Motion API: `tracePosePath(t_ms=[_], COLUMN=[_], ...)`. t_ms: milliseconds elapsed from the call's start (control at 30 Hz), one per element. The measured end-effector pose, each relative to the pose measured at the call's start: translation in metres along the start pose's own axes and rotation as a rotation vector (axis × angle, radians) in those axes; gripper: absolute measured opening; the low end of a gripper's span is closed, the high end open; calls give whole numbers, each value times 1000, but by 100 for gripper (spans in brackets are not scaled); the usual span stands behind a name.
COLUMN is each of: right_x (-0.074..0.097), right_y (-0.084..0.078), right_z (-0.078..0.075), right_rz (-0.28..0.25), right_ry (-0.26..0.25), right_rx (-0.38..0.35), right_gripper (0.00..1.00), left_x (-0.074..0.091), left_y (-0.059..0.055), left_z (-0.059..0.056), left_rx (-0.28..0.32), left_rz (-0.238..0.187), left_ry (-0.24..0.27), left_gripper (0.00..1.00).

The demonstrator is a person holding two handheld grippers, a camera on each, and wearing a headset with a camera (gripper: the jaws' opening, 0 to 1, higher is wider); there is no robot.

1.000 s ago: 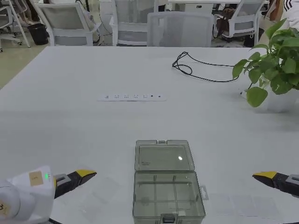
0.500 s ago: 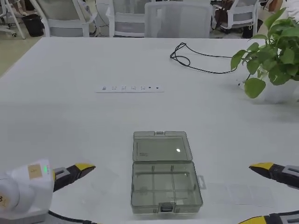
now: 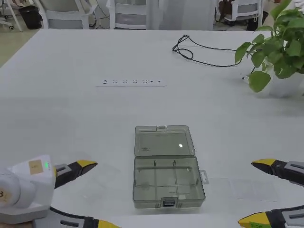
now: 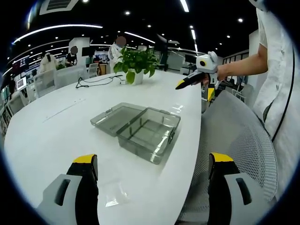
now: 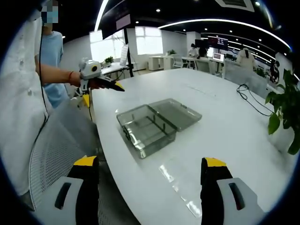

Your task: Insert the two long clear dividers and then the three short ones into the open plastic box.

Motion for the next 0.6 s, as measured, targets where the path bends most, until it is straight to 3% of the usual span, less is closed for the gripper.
tracePosePath(t_ms=[600], right_x=[1], right_y=[1], right_z=[-2], right_rz=[-4], right_ry=[-7], right_rx=[-1], right_gripper=[90], left_x=[0], left_y=[7], left_z=[-3], left_rx=[-4], left_rz=[3], left_ry=[4], left_gripper=[100])
Point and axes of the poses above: the centre of the closed fingertips' face, and the gripper's own axes: x roughly backward along the fingers, z roughly to its left, y roughly out of its top, the point moved 2 cm from there along x, roughly backward along the fingers, and after that the axes turned 13 degrees about x, right-handed, at the moved point
